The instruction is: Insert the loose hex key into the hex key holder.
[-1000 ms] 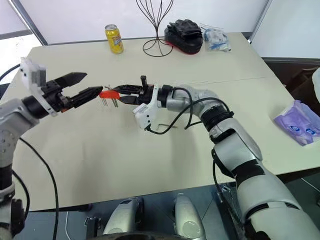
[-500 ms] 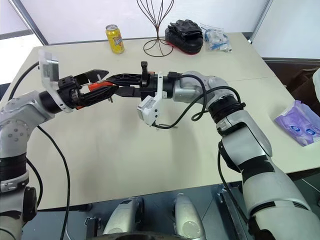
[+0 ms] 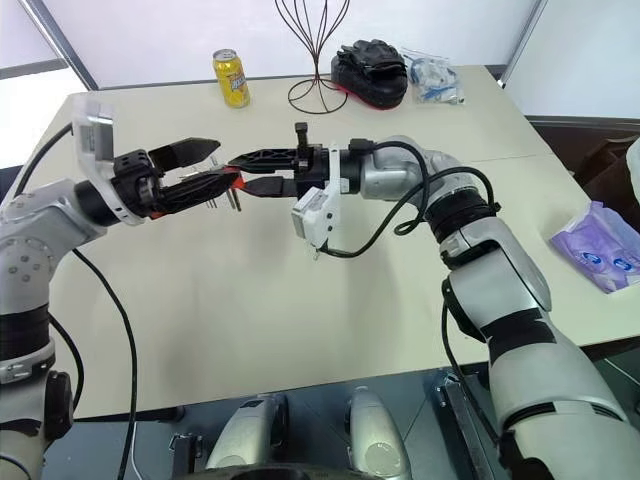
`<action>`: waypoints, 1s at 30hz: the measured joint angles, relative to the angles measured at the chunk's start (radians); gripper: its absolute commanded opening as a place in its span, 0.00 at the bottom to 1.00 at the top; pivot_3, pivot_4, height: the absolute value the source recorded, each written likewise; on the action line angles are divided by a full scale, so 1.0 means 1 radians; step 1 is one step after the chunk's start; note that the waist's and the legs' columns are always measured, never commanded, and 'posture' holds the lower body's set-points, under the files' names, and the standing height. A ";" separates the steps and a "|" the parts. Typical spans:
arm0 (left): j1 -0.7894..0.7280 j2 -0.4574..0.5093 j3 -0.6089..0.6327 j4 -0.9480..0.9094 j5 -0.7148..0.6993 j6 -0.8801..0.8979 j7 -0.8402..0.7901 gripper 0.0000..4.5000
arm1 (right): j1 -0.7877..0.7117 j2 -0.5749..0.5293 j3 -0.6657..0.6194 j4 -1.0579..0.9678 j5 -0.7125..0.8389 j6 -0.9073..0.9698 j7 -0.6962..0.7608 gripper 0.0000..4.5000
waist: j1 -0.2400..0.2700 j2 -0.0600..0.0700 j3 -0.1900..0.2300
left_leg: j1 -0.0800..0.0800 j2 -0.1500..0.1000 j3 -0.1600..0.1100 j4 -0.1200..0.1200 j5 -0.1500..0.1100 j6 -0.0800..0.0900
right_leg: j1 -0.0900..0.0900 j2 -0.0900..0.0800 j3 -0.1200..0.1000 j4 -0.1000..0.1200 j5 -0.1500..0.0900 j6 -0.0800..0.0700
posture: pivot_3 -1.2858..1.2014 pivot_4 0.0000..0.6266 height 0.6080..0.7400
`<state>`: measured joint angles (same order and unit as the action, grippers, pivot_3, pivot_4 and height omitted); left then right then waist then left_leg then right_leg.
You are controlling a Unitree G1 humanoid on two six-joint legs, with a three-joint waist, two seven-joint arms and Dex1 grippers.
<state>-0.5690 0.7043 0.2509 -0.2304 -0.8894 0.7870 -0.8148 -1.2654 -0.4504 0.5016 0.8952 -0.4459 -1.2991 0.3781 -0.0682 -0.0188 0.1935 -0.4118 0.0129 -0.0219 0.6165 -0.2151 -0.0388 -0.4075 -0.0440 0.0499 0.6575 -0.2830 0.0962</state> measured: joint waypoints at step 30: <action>0.054 0.021 0.009 -0.045 -0.043 0.013 0.012 0.51 | -0.058 0.002 -0.009 0.073 0.009 -0.031 0.045 0.22 | 0.001 0.000 0.000 | 0.001 0.000 0.000 0.003 0.000 0.000 | 0.000 0.000 0.000 0.004 0.000 0.000 | 0.52 0.24 1.00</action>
<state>-0.5146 0.7253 0.2595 -0.2755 -0.9325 0.8002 -0.8031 -1.3233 -0.4488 0.4925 0.9683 -0.4368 -1.3305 0.4235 -0.0670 -0.0187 0.1936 -0.4111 0.0128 -0.0220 0.6191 -0.2148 -0.0392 -0.4076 -0.0439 0.0499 0.6619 -0.2832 0.0961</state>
